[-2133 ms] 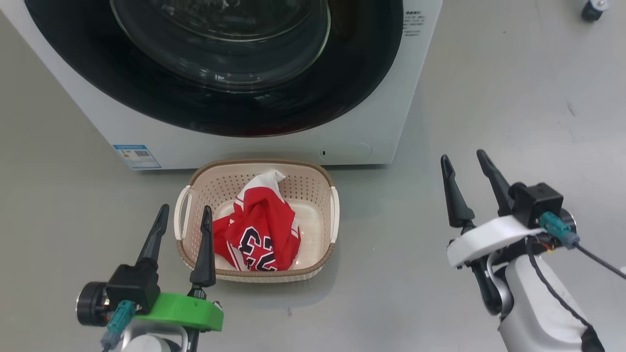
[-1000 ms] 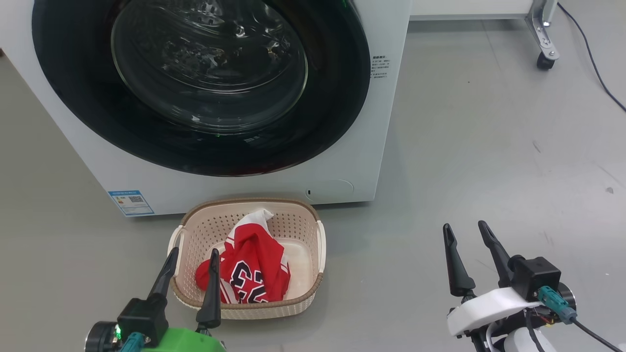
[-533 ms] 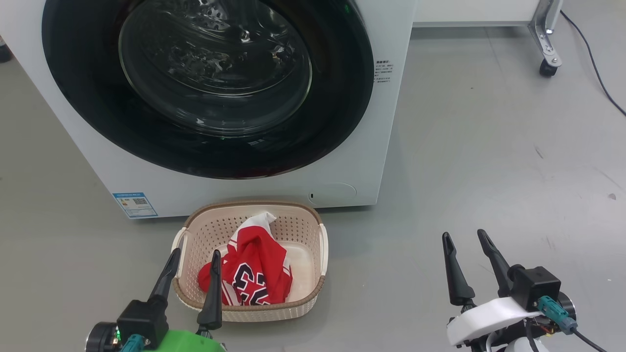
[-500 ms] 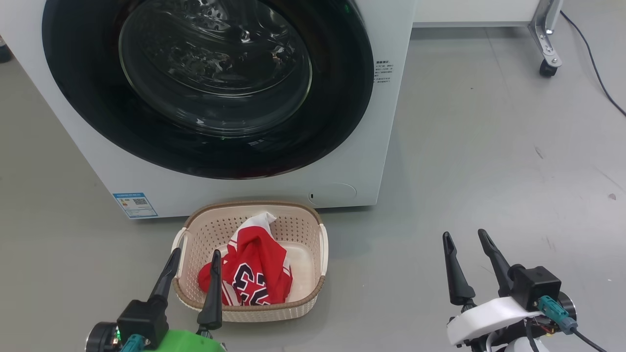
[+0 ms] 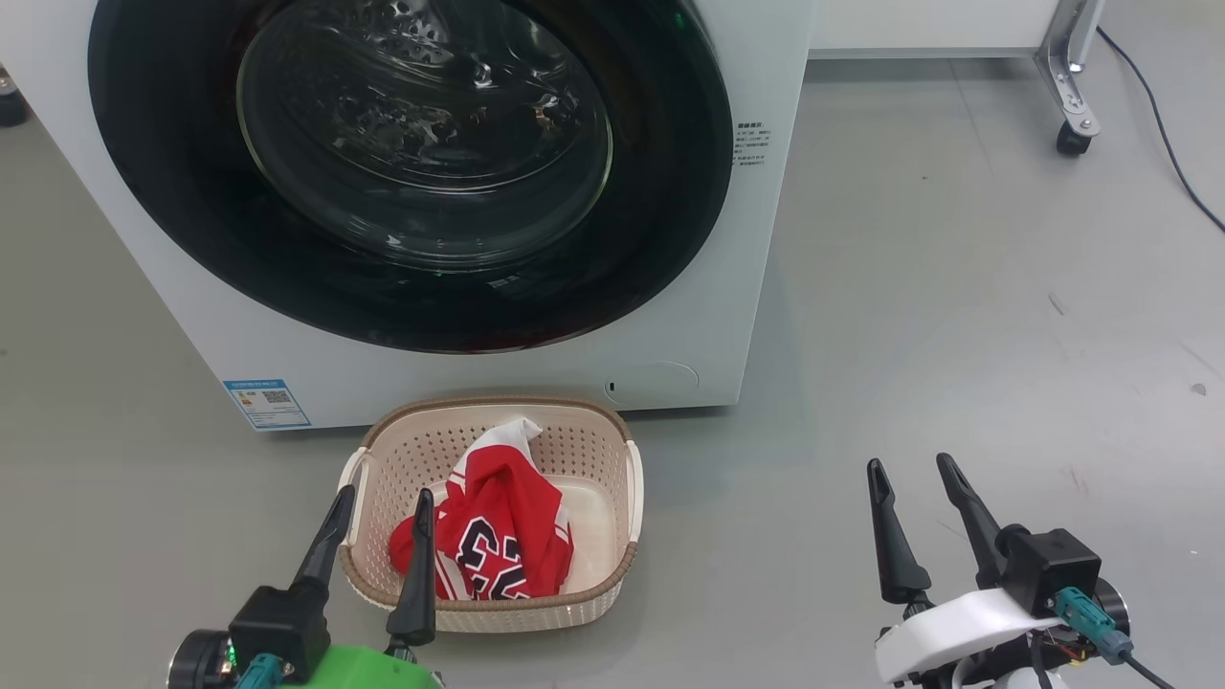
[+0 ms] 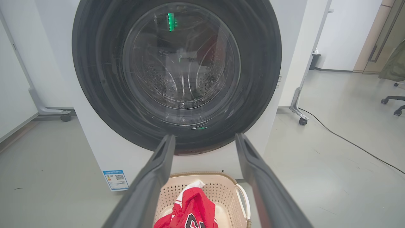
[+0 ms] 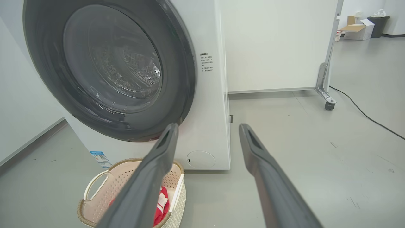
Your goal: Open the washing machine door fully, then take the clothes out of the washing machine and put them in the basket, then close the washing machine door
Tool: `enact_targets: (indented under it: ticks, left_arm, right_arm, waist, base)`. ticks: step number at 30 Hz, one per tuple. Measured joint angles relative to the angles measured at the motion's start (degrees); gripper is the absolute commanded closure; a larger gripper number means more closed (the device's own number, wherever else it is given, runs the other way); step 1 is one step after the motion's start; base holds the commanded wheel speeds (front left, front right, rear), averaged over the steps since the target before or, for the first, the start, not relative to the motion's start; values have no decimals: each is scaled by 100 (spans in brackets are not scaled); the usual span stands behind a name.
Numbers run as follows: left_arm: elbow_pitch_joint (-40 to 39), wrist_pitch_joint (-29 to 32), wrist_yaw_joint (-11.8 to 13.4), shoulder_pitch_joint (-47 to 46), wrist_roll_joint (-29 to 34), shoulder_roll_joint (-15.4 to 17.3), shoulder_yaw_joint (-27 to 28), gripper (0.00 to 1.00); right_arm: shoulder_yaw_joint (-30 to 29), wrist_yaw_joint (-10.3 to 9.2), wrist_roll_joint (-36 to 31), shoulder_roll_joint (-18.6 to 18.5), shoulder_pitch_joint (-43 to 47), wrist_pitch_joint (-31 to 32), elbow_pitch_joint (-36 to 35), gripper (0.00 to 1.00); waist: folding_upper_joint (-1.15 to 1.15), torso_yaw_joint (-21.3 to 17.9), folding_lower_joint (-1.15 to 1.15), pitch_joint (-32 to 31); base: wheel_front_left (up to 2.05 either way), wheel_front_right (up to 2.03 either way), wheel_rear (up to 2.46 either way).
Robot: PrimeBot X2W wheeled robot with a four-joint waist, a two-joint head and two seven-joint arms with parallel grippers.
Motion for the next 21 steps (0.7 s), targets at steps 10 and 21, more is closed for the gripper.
enact_targets:
  ticks: [10,21]
  left_arm:
    - [96,1,-1,9,0,-23,-20,100]
    - [296,0,-20,155,-319,-62,-81,100]
  right_arm:
    - [11,8,-5,5,18,5,66,100]
    - [24,19,323,24,211,7,256,100]
  waist:
    - [0,9,0,2]
    - [0,-10,0,-7]
  base:
    - [0,0,0]
    - [0,0,0]
